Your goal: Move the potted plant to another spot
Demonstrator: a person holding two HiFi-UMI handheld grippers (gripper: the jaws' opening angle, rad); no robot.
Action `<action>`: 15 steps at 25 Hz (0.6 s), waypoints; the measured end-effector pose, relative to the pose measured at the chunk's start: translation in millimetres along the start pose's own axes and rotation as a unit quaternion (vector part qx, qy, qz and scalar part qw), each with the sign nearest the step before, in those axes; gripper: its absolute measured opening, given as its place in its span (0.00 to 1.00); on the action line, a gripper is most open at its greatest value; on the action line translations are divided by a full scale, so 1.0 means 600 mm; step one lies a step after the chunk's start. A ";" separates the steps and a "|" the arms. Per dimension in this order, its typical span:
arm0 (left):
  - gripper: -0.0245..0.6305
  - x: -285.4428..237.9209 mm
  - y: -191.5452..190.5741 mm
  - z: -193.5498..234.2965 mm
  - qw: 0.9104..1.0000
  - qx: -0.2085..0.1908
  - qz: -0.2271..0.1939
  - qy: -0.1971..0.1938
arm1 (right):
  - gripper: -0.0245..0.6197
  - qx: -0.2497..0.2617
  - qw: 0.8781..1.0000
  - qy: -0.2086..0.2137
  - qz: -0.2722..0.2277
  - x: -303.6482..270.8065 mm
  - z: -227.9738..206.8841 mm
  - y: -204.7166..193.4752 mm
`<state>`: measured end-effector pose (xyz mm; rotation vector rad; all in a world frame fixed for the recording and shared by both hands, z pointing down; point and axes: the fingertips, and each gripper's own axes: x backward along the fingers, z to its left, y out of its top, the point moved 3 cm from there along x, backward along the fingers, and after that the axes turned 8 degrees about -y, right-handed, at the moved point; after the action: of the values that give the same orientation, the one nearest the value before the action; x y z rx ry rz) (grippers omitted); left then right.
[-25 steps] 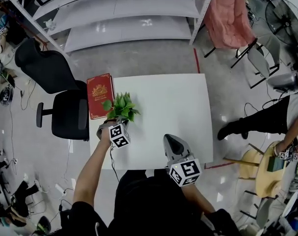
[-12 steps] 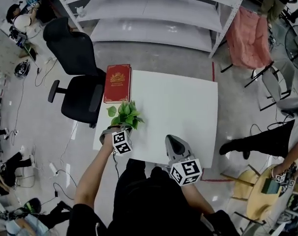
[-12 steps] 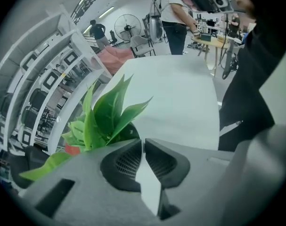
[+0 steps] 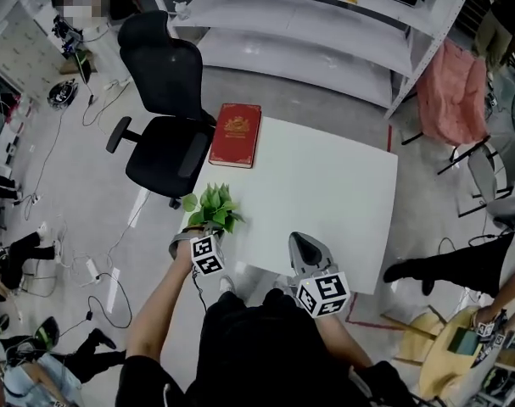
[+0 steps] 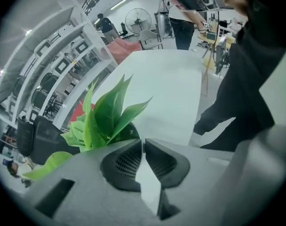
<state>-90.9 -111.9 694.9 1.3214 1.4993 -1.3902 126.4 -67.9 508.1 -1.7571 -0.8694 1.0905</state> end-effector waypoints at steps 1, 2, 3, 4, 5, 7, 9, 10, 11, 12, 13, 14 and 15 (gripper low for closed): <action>0.10 0.003 -0.015 -0.004 1.000 0.004 0.001 0.001 | 0.06 0.003 1.000 0.001 0.002 -0.003 0.013 -0.003; 0.10 0.006 -0.032 -0.007 1.000 0.007 0.001 0.001 | 0.06 0.005 1.000 0.002 0.004 -0.006 0.027 -0.007; 0.10 0.008 -0.048 -0.010 1.000 0.009 0.002 0.001 | 0.06 0.007 1.000 0.003 0.006 -0.010 0.041 -0.010; 0.10 0.010 -0.063 -0.013 1.000 0.010 0.003 0.000 | 0.06 0.008 1.000 0.003 0.007 -0.013 0.055 -0.012; 0.10 0.014 -0.077 -0.013 1.000 0.011 0.004 0.000 | 0.06 0.009 1.000 0.003 0.009 -0.018 0.069 -0.015; 0.10 0.020 -0.103 -0.013 1.000 0.012 0.004 0.000 | 0.06 0.010 1.000 0.004 0.012 -0.028 0.098 -0.021; 0.10 0.023 -0.127 -0.016 1.000 0.013 0.003 0.000 | 0.06 0.012 1.000 0.006 0.017 -0.037 0.127 -0.030; 0.10 0.025 -0.138 -0.017 1.000 0.012 0.002 -0.001 | 0.06 0.013 1.000 0.007 0.019 -0.040 0.141 -0.034; 0.10 0.026 -0.149 -0.018 1.000 0.011 0.002 -0.002 | 0.06 0.014 1.000 0.008 0.020 -0.043 0.156 -0.036; 0.10 0.027 -0.160 -0.019 1.000 0.009 0.002 -0.002 | 0.06 0.015 1.000 0.009 0.021 -0.046 0.170 -0.039; 0.10 0.027 -0.170 -0.020 1.000 0.008 0.002 -0.003 | 0.06 0.016 1.000 0.010 0.022 -0.049 0.182 -0.041; 0.10 0.026 -0.180 -0.021 1.000 0.005 0.002 -0.003 | 0.06 0.016 1.000 0.010 0.022 -0.051 0.194 -0.043; 0.10 0.024 -0.189 -0.022 1.000 0.003 0.001 -0.003 | 0.06 0.016 1.000 0.010 0.022 -0.053 0.203 -0.046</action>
<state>-201.2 -85.6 714.1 1.3207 1.4895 -1.3985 -0.8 -47.9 514.1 -1.7649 -0.7989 1.1084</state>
